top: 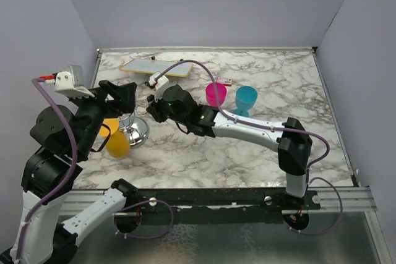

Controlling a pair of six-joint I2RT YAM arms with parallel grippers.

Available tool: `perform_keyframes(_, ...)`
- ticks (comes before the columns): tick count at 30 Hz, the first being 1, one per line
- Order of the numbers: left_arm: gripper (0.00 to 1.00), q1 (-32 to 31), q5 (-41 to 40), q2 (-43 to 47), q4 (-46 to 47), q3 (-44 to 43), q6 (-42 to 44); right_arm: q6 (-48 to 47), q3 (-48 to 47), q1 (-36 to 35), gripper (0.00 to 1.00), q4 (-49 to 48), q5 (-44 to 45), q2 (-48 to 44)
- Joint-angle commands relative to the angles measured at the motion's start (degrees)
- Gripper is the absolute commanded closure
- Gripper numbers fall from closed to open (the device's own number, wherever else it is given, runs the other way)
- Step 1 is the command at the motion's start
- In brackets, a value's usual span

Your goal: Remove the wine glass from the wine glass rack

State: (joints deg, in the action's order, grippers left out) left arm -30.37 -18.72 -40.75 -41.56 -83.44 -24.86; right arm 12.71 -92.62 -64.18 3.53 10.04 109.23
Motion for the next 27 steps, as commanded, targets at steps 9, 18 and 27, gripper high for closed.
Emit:
perform_keyframes(9, 0.14, 0.3, -1.5, 0.1, 1.7, 0.1, 0.4, -5.9, -4.2, 3.9, 0.82, -4.4, -3.9, 3.4)
perform_keyframes(18, 0.15, 0.3, -1.1, 0.3, 1.7, 0.3, 0.3, -10.4, -7.8, 6.9, 0.82, -6.4, -7.2, 7.0)
perform_keyframes(27, 0.14, 0.3, -0.5, 0.2, 1.7, 0.9, -0.4, -15.5, -12.2, 9.6, 0.82, -8.7, -13.8, 11.2)
